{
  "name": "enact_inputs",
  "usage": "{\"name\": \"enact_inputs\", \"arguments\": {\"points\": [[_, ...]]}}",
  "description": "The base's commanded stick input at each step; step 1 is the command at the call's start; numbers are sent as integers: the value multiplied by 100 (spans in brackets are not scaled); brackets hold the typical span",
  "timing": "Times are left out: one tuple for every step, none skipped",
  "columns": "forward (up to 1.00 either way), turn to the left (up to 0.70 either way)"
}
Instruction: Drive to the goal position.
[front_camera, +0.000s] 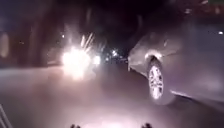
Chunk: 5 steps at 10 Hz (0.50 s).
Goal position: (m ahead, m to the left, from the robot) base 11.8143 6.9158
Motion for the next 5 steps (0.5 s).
{"name": "enact_inputs", "arguments": {"points": [[60, 0], [60, 0], [60, 0], [60, 0], [60, 0]]}}
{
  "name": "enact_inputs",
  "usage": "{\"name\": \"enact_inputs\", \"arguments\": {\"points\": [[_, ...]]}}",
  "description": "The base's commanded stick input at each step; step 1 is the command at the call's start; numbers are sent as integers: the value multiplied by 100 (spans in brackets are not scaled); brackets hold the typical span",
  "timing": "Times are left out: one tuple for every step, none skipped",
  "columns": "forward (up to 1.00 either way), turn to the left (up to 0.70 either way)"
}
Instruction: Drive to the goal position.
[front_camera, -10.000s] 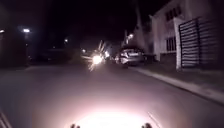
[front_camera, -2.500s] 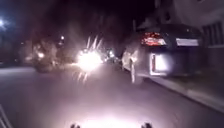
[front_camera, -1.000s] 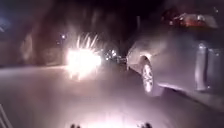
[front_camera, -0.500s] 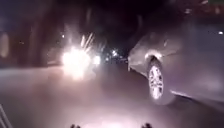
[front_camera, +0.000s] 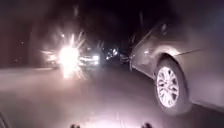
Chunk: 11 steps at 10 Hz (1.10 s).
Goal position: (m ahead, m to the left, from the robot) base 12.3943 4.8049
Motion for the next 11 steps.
{"name": "enact_inputs", "arguments": {"points": [[60, -3], [60, -15], [60, -15], [60, 0], [60, 0], [60, 0], [60, 0], [60, 0], [60, 0], [60, 0], [60, 0]]}}
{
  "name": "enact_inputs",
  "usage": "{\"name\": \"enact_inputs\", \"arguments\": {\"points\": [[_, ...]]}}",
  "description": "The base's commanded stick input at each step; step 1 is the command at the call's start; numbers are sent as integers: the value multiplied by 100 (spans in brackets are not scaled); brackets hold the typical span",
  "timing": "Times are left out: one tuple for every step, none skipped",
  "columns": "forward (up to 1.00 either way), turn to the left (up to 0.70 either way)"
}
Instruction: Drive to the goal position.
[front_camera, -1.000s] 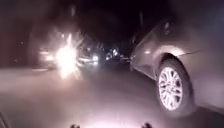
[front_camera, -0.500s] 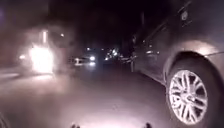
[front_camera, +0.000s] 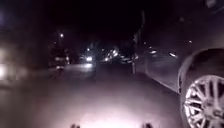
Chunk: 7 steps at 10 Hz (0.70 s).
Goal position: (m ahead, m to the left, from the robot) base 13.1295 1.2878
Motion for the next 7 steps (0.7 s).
{"name": "enact_inputs", "arguments": {"points": [[60, 0], [60, 0], [60, 0], [60, 0], [60, 0], [60, 0], [60, 0]]}}
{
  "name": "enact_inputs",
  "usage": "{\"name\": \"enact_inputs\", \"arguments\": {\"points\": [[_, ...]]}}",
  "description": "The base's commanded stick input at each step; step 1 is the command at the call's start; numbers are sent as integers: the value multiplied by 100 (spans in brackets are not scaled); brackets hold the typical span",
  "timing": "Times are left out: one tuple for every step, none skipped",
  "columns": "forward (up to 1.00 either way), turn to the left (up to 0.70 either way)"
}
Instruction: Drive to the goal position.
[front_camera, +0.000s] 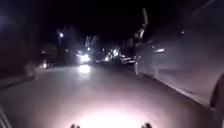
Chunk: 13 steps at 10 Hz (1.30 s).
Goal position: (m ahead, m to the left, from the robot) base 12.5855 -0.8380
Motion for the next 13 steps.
{"name": "enact_inputs", "arguments": {"points": [[60, 0], [60, 0], [60, 0], [60, 0], [60, 0], [60, 0], [60, 0], [60, 0], [60, 0], [60, 0], [60, 0], [60, 0], [60, 0]]}}
